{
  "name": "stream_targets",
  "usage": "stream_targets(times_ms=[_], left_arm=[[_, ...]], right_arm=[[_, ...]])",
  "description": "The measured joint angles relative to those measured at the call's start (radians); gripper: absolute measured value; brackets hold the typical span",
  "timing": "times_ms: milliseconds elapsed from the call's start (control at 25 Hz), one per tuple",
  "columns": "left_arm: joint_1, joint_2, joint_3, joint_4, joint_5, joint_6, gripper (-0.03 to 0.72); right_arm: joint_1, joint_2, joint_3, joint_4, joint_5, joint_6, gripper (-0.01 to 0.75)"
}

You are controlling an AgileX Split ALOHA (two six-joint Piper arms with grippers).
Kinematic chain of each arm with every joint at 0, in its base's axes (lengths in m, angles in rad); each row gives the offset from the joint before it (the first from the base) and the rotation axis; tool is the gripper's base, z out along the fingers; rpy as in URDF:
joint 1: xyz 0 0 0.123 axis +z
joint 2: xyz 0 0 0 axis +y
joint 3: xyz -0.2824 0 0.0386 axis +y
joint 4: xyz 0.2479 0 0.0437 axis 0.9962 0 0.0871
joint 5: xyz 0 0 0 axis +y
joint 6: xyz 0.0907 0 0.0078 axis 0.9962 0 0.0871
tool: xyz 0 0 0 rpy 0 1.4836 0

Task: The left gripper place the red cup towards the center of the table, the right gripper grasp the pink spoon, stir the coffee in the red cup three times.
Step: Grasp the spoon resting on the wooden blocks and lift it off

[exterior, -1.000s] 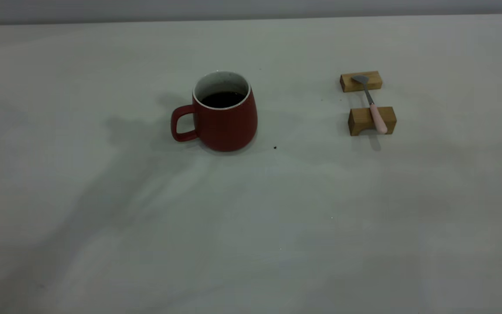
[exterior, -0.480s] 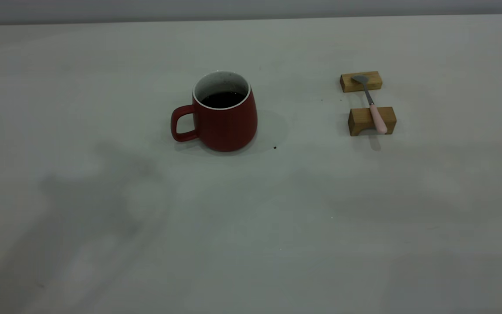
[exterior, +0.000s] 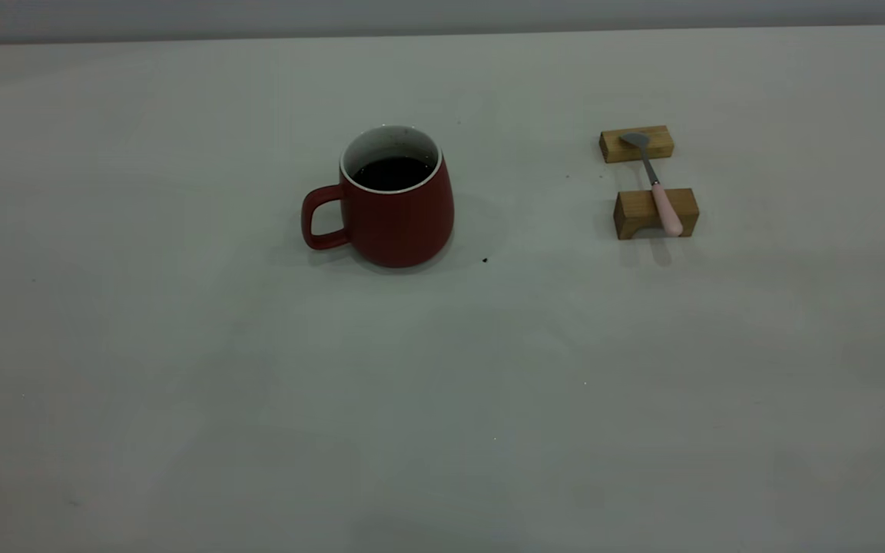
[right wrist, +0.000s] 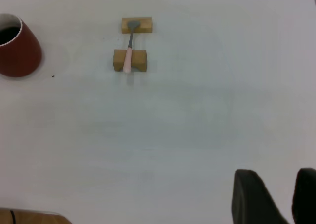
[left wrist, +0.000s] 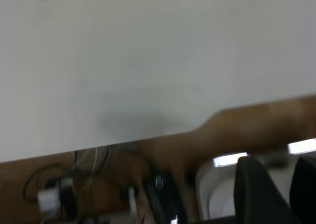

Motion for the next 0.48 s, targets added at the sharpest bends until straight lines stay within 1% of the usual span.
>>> stream_targets(times_ms=[80,160,280,480], left_arm=[[0.035,-0.132,0.052,0.0,0.0,0.0,0.247],[0.052,-0.242,0.088,0.0,0.0,0.0,0.247],[0.057,-0.375,0.134,-0.005,0.0,-0.001,0.247],[0.057,-0.484,0.151,-0.007,-0.001,-0.003,0.247]], right_arm=[[0.0,0.0,0.0,0.0,0.0,0.0,0.244],[0.0,0.0,0.0,0.0,0.0,0.0,0.244],[0.0,0.0,0.0,0.0,0.0,0.0,0.244],[0.0,0.0,0.0,0.0,0.0,0.0,0.244]])
